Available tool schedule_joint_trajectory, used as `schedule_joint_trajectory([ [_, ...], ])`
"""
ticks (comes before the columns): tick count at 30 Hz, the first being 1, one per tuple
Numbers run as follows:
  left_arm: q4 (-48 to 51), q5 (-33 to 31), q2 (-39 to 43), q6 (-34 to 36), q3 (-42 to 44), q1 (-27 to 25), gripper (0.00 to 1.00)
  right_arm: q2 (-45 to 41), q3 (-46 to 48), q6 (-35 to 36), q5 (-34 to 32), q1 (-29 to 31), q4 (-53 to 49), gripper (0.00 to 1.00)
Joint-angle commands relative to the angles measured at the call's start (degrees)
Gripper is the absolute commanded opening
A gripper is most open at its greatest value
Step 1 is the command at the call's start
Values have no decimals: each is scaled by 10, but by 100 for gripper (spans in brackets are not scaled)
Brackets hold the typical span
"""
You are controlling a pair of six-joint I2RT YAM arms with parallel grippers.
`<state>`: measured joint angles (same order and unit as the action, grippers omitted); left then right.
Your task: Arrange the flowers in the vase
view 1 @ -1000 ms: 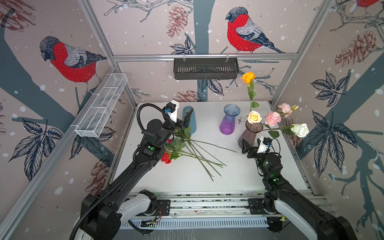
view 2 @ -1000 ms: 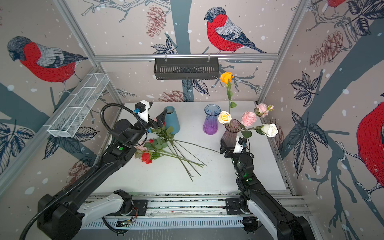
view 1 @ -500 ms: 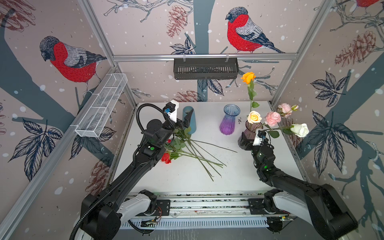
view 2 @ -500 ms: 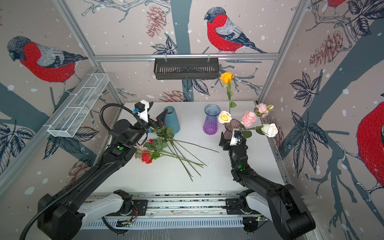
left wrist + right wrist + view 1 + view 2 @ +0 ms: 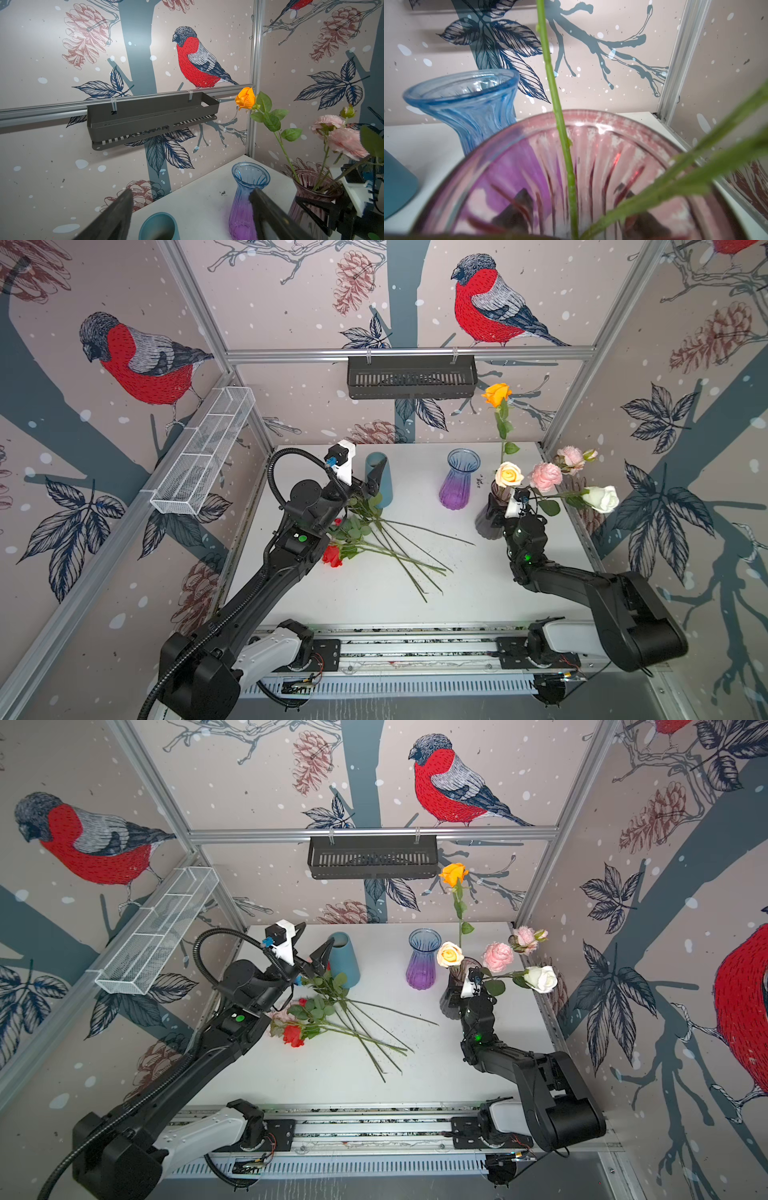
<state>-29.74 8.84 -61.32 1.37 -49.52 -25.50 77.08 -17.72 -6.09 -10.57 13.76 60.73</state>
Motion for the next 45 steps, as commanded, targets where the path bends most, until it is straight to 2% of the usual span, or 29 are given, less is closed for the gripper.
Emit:
schedule_joint_trajectory([
  [1, -33, 0, 3, -1, -1, 3, 87, 14, -13, -3, 21, -4, 51, 64],
  [10, -34, 1, 6, -1, -1, 6, 87, 78, -63, 23, 20, -16, 70, 57],
  [23, -44, 15, 2, -17, 0, 15, 87, 202, -146, 79, -4, -60, 114, 57],
  [33, -50, 34, -7, -27, 1, 22, 84, 293, -250, 100, 7, -113, 85, 57],
  [45, -52, 66, -14, -20, 0, 33, 83, 396, -400, 116, 58, -163, 23, 57],
])
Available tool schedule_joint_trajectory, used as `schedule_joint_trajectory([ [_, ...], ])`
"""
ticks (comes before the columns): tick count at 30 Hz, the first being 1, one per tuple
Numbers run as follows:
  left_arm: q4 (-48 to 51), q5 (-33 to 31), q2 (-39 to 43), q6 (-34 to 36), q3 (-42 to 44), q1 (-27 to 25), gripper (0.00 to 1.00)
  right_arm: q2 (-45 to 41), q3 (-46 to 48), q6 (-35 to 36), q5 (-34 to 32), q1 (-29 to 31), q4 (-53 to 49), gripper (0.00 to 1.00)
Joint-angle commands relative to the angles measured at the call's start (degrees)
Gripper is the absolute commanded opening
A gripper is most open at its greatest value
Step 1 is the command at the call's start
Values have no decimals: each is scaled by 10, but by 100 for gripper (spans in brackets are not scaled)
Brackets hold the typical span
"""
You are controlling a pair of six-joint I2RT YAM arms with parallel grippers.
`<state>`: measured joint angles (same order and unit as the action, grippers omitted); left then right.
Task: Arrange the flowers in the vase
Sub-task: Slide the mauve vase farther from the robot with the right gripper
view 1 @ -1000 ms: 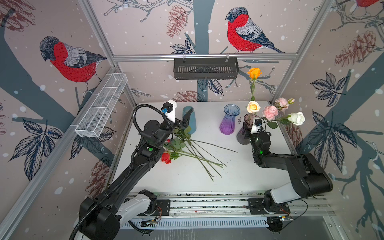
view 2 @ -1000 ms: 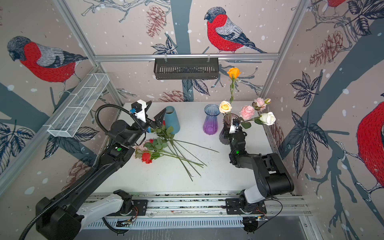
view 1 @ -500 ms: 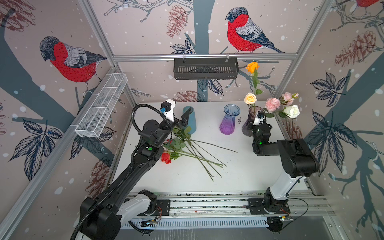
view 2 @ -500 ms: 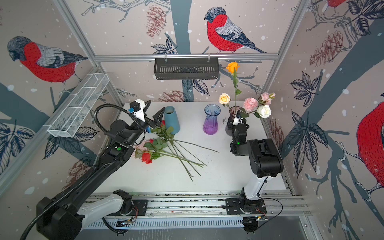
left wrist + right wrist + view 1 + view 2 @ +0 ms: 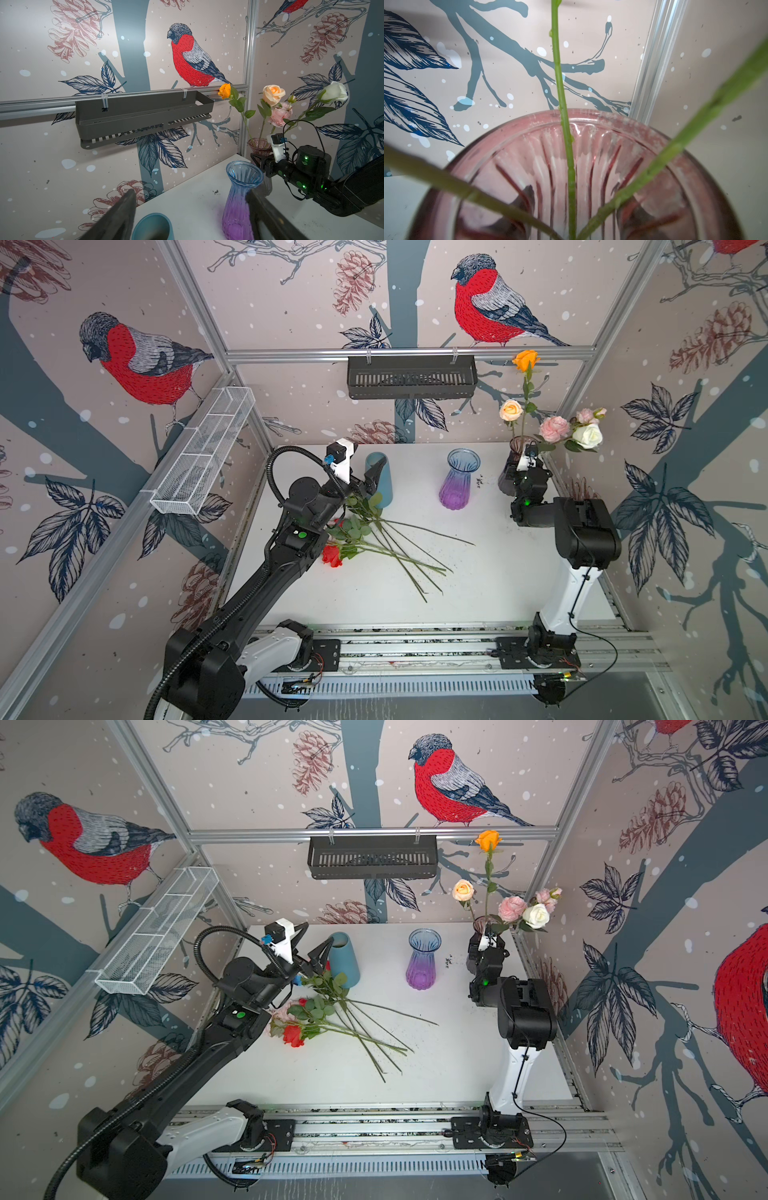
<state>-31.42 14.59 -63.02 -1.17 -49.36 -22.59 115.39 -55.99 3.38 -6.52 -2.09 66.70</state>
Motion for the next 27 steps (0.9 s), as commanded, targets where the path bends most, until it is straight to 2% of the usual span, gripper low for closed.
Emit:
schedule_joint_trajectory([
  [1, -37, 9, 3, 4, -2, 7, 83, 18, -27, 22, 22, -6, -44, 57],
  [12, -40, 14, -2, -1, 0, 15, 83, 57, -92, 31, 32, -9, -80, 58],
  [27, -37, 14, 2, 2, -2, 20, 83, 32, -79, 50, -21, -21, -100, 61],
])
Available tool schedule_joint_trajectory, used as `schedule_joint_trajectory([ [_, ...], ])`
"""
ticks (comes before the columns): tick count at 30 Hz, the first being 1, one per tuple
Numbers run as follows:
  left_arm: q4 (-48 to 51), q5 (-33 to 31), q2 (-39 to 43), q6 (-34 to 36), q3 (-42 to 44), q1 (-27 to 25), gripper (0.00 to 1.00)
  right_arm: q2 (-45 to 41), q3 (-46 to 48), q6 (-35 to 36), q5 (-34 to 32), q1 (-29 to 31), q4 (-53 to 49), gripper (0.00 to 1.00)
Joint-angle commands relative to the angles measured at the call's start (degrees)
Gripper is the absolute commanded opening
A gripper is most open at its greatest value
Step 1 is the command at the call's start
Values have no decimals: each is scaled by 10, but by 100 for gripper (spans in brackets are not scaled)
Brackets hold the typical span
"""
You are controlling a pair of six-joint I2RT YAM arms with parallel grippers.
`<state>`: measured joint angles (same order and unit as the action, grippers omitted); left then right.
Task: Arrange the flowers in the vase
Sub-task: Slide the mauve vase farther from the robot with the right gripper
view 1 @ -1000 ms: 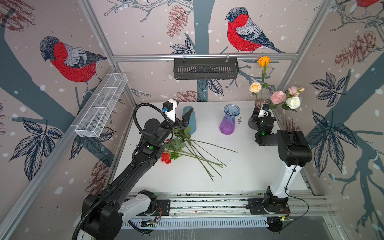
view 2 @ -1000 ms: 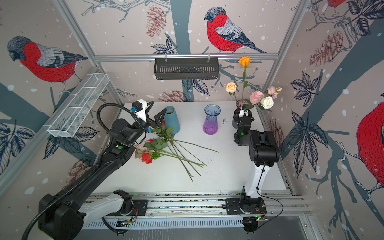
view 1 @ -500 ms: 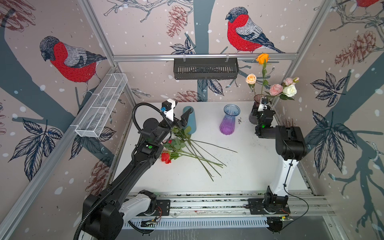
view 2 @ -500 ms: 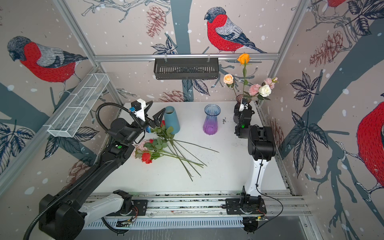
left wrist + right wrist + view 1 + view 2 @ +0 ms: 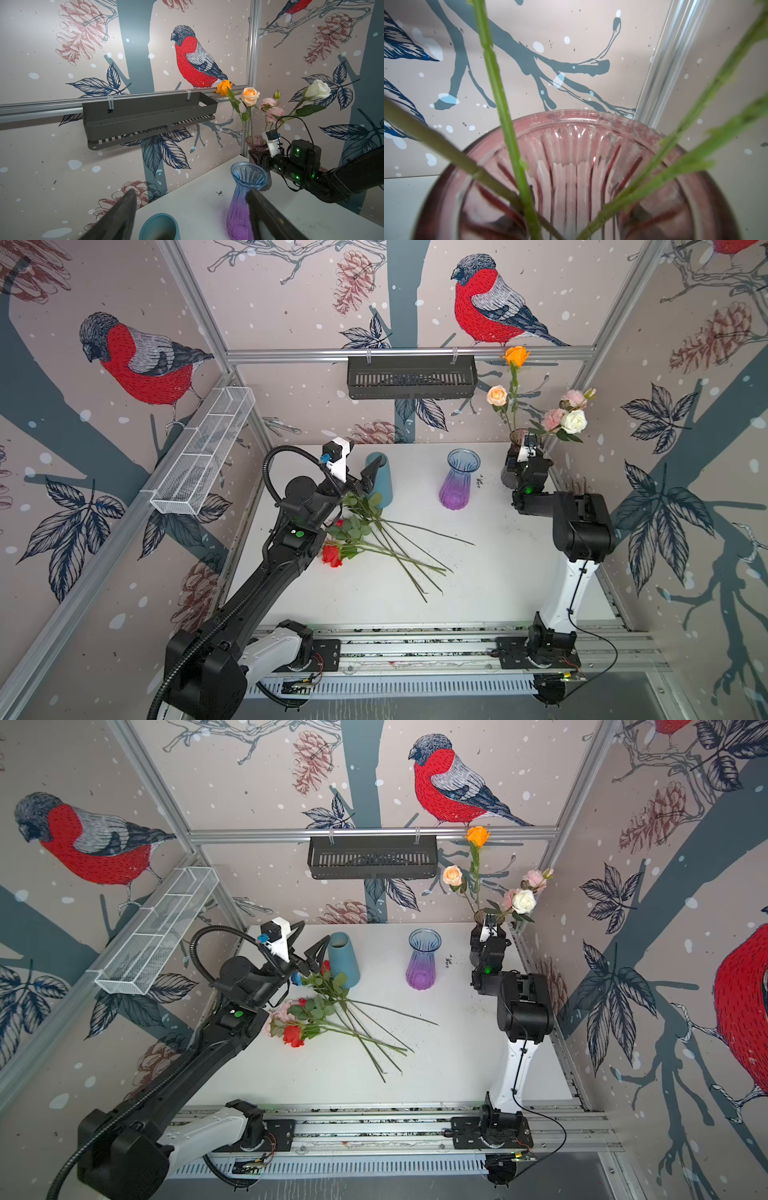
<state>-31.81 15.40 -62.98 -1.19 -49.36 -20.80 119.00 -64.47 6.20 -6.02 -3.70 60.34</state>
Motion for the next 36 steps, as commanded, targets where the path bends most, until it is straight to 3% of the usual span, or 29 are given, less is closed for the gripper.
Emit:
schedule_joint_trajectory([
  [1, -33, 6, 2, 3, -2, 2, 83, -5, 7, 24, -26, -5, -37, 61],
  [8, -35, 7, 1, 0, -1, 3, 83, -7, 16, 14, -17, -13, -35, 63],
  [20, -36, 10, 4, 2, -1, 4, 83, -12, 24, -6, -4, -20, -37, 97],
  [36, -38, 13, 13, 1, 0, 7, 83, -51, 65, -8, -28, -11, -22, 100],
])
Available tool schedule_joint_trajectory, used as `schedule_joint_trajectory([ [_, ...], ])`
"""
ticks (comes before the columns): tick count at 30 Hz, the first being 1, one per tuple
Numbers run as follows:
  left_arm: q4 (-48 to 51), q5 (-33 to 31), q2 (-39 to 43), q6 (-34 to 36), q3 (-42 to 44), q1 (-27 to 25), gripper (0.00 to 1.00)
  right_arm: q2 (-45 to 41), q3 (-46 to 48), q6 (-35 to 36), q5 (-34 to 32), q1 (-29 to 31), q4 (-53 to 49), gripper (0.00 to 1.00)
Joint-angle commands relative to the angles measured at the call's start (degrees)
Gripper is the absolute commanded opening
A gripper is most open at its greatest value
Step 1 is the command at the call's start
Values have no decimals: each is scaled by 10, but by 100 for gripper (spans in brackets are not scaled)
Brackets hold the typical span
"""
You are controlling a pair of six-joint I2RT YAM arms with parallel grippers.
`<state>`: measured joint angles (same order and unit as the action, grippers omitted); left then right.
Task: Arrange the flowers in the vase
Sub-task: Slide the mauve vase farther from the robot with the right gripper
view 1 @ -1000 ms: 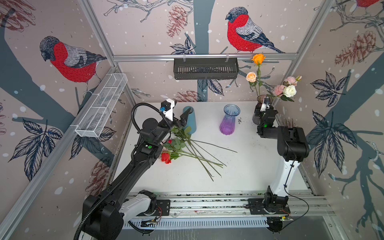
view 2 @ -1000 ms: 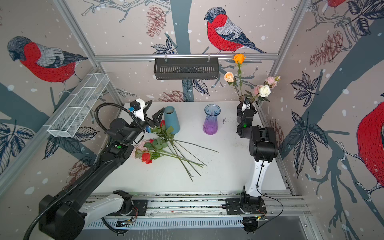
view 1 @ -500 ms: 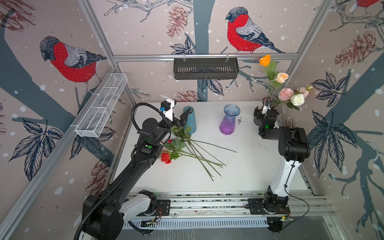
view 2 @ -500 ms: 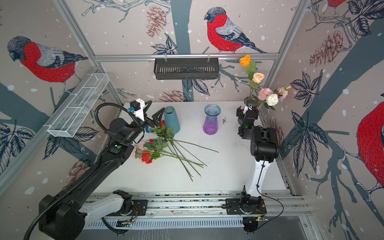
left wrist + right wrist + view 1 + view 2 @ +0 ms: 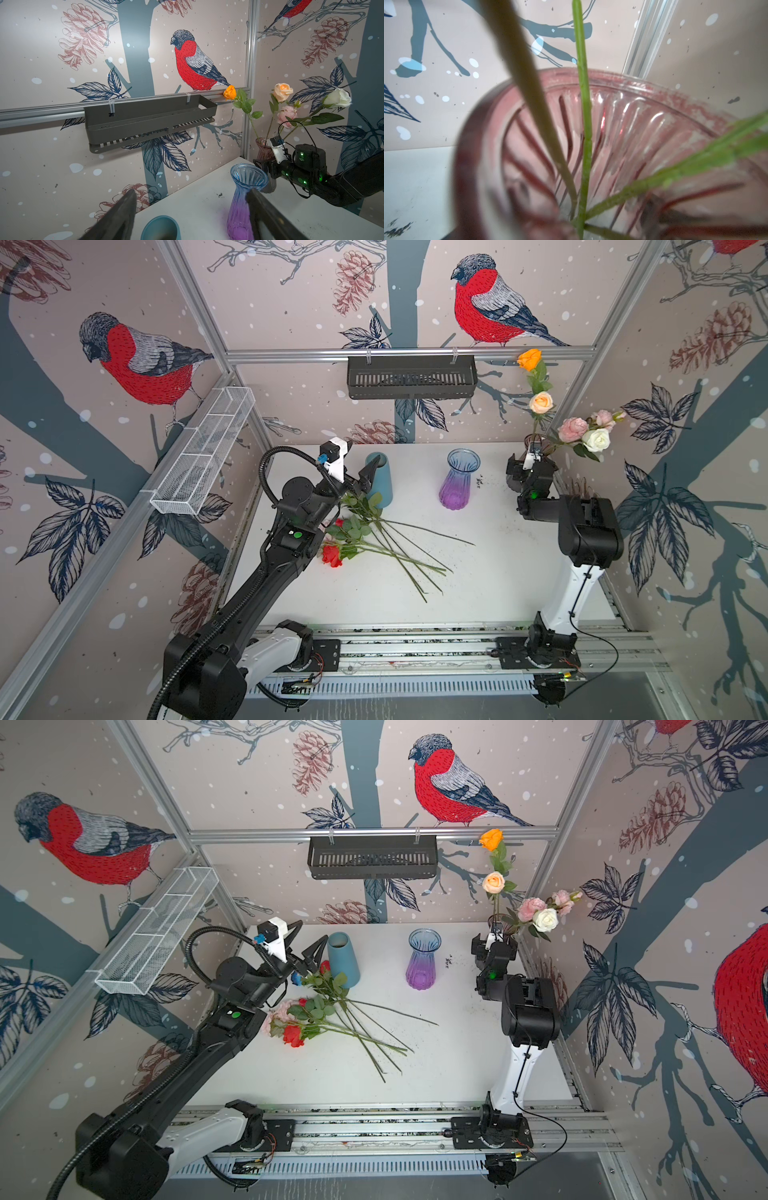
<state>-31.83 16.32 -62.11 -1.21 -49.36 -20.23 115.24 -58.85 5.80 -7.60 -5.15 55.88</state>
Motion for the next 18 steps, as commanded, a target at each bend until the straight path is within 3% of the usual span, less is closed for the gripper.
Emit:
schedule_joint_trajectory([
  [1, -38, 5, 5, 1, 0, 2, 83, -17, 10, -4, -15, 4, 19, 100],
  [18, -31, -7, 24, 23, 2, 2, 83, -114, 102, -21, -49, 31, 12, 100],
])
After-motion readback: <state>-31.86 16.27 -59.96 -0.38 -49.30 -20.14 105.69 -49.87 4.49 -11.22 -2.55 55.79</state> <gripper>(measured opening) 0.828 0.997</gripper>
